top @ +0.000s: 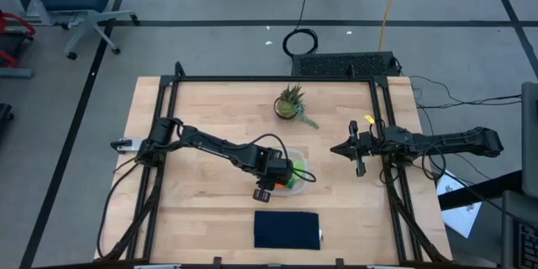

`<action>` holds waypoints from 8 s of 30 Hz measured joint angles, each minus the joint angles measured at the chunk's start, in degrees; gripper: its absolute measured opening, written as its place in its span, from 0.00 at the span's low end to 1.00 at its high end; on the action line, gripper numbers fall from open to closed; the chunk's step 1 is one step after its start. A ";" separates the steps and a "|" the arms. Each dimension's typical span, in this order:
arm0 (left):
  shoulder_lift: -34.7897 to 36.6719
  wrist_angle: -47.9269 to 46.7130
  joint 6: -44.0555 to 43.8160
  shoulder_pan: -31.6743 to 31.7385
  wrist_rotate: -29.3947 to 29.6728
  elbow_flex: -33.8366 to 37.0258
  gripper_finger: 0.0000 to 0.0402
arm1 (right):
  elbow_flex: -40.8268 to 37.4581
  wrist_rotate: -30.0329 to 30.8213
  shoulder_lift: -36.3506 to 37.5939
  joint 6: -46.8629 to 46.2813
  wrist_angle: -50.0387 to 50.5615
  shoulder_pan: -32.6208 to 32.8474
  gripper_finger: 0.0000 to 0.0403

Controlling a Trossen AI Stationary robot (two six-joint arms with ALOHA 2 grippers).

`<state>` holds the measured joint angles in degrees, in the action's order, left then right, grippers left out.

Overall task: Pick and placing Produce into tupperware
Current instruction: Put the carrot into the transparent bin, then return to Home Position

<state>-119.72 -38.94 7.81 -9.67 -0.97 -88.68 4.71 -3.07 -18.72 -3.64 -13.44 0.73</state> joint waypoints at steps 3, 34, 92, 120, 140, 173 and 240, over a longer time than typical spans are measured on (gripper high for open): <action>0.00 0.00 -0.03 0.00 -0.07 0.00 0.35 | 0.00 0.00 0.00 0.02 0.01 0.00 0.00; 0.70 -18.61 2.21 -0.09 1.51 -15.14 0.46 | 0.00 0.01 0.02 0.01 -0.01 0.01 0.00; 62.22 33.07 8.65 3.98 5.99 36.92 0.00 | 0.00 0.00 0.28 -1.92 -5.68 0.11 0.00; 81.56 63.14 8.76 3.61 5.32 71.63 0.00 | 0.00 -0.20 0.50 -2.75 -6.48 0.11 0.00; 89.92 49.19 10.54 3.76 1.53 73.24 0.00 | 0.00 -0.20 0.50 -2.12 -7.43 0.13 0.00; 118.10 41.32 7.98 8.37 5.71 81.90 0.00 | 0.00 -0.24 0.50 -3.63 -7.56 0.13 0.00; 118.77 31.06 2.16 8.36 7.65 84.85 0.00 | -2.05 -12.67 5.82 -0.32 0.57 -3.98 0.00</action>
<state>-0.95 -7.88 9.98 -1.31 6.68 -3.84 2.66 -15.74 -12.90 -3.96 -12.86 -3.25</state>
